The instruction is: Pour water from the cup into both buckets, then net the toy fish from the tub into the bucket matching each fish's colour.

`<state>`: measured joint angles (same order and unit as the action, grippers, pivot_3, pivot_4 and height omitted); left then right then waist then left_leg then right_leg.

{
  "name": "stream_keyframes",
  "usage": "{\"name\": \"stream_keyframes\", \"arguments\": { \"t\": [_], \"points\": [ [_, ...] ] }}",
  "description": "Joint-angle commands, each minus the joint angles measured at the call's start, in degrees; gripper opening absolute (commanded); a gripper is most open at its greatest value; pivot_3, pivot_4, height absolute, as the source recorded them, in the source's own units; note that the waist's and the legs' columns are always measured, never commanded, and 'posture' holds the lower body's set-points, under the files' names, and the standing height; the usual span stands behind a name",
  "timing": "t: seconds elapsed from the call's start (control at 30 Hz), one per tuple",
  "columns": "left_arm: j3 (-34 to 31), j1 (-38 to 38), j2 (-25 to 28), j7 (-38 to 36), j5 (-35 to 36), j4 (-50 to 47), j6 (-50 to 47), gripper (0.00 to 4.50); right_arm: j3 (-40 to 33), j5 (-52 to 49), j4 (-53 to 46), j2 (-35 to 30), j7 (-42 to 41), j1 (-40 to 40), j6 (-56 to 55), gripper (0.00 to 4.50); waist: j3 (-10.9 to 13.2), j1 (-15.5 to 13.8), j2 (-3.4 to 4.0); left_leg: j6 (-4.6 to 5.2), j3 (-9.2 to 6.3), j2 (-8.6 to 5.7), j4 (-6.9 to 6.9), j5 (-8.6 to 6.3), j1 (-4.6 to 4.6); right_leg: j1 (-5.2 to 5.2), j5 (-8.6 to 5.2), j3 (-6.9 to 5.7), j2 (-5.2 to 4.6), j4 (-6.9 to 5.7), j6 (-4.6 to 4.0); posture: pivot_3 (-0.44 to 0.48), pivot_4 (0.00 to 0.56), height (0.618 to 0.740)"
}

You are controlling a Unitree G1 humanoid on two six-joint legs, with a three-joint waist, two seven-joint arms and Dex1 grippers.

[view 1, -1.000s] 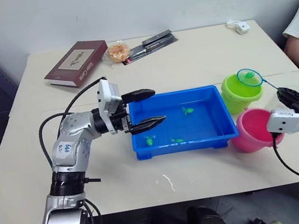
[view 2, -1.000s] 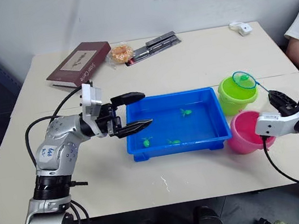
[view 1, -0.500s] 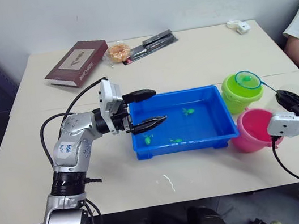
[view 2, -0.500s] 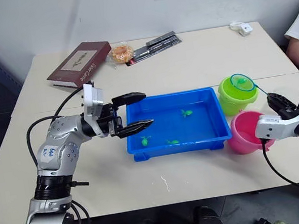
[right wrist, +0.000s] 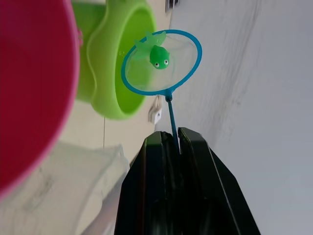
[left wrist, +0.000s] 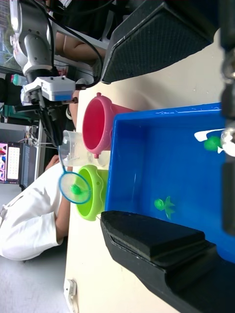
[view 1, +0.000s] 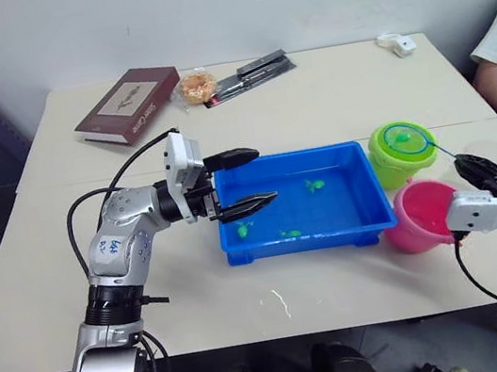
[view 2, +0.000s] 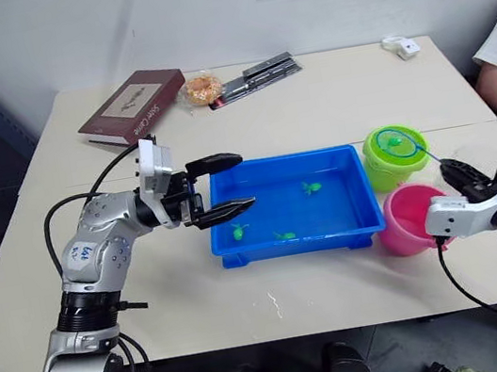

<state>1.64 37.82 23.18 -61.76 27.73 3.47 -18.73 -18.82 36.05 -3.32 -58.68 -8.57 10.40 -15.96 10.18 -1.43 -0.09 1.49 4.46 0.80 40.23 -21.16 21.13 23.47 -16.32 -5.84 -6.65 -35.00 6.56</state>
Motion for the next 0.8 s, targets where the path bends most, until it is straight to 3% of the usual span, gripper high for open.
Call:
{"name": "stream_keyframes", "arguments": {
  "t": [0.03, 0.17, 0.37, 0.67, 0.8],
  "points": [
    [0.07, 0.21, -0.32, 0.17, 0.24, -1.19, 0.3, 4.46, -1.37, -0.54, -1.66, 0.43, 0.87, -1.04, -0.33, 0.0, 0.0, 0.13, 0.01, 0.0, -0.01, 0.01, 0.0, 0.0, -0.02, 0.0, 0.0, 0.01, 0.0, -0.01, 0.0, 0.0, 0.15, 0.74],
    [0.17, 0.35, -0.29, 0.06, 0.23, -1.34, 0.28, 4.46, -2.83, -0.35, 1.12, 0.42, 2.11, -3.85, 2.16, 0.0, -0.01, 0.31, 0.02, -0.01, -0.02, 0.02, -0.01, 0.01, -0.05, 0.02, 0.0, 0.04, 0.02, -0.05, 0.0, 0.0, 0.15, 0.74],
    [-0.15, 0.36, -0.24, 0.68, 0.44, -1.48, 0.14, 4.46, 1.3, 0.08, -0.99, -1.2, 0.2, -2.9, -4.58, 0.0, -0.01, 0.04, 0.02, -0.02, -0.02, 0.01, 0.0, 0.02, -0.01, 0.01, -0.02, -0.02, 0.0, -0.05, -0.03, 0.0, 0.15, 0.74],
    [0.14, -0.62, -0.18, 0.99, 0.54, -2.6, -0.07, 4.46, -0.81, 0.07, 3.63, -1.12, 2.46, -6.31, -1.57, 0.0, -0.01, 0.13, 0.03, -0.03, -0.04, 0.03, 0.03, 0.03, -0.02, 0.01, -0.02, -0.02, 0.01, -0.08, -0.04, 0.0, 0.15, 0.74],
    [0.18, -0.73, -0.18, 1.02, 0.56, -2.62, -0.05, 4.46, 1.56, -0.45, 2.3, -0.85, -0.22, -4.98, -2.33, 0.0, -0.02, 0.07, 0.03, -0.02, -0.03, 0.02, 0.04, 0.03, -0.02, 0.0, -0.02, -0.01, 0.0, -0.08, -0.04, 0.0, 0.15, 0.74]
  ]
}}
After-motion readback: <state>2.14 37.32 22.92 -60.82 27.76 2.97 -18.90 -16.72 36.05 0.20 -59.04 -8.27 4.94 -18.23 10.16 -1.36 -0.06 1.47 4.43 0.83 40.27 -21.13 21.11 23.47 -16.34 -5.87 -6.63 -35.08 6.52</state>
